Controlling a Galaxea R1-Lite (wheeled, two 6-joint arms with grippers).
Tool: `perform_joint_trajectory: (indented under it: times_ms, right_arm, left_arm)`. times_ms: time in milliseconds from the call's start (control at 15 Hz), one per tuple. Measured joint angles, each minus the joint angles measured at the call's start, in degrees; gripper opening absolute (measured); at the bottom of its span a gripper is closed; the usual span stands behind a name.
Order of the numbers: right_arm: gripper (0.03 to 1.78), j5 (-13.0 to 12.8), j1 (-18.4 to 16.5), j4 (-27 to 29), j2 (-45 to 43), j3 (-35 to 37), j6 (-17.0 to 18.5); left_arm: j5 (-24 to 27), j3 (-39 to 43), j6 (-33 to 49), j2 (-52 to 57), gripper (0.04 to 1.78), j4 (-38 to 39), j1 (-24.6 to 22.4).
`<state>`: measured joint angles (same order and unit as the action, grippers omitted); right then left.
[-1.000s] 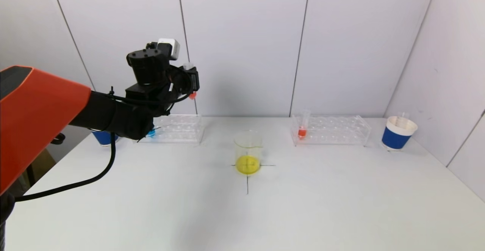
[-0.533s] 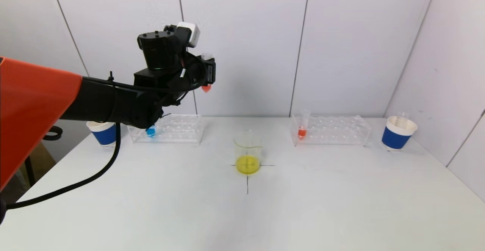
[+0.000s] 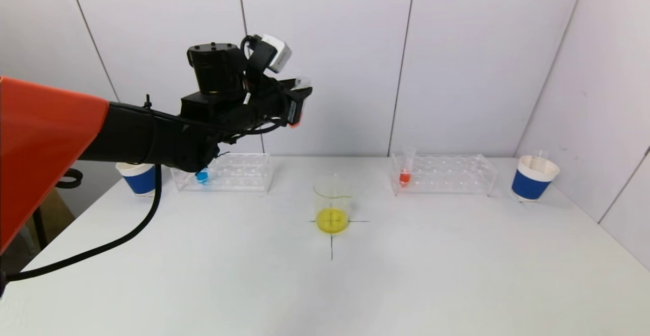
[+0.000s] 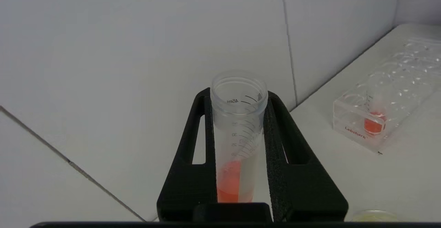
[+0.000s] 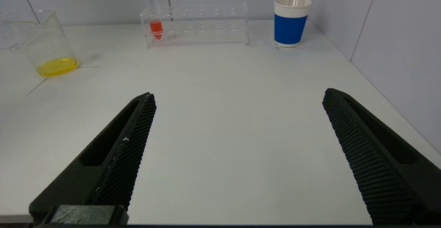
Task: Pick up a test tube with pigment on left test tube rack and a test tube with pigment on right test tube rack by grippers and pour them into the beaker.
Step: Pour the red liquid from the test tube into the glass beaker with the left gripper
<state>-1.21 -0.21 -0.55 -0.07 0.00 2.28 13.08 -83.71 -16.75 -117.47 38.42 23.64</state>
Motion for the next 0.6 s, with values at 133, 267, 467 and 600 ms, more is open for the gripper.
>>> perform_joint_trajectory:
  times_ms: [133,267,467,600]
  right_arm:
    - [1.76,-0.02,0.0,0.02,0.0,0.0,-0.02]
    - [1.76,-0.02,0.02,0.0,0.0,0.0,-0.02]
    - [1.76,0.0,0.0,0.02,0.0,0.0,0.0]
    - [1.76,-0.02,0.02,0.0,0.0,0.0,-0.02]
  left_arm:
    - [4.01,0.15,-2.51,-0.41,0.43,0.07,0.0]
    - [8.06,0.26,-5.11,-1.05,0.43,0.3,-0.18]
    - [14.23,0.26,-11.23,-2.13,0.43,0.41,-0.57]
    - [18.09,0.12,-14.86,-2.65,0.43,0.35,-0.82]
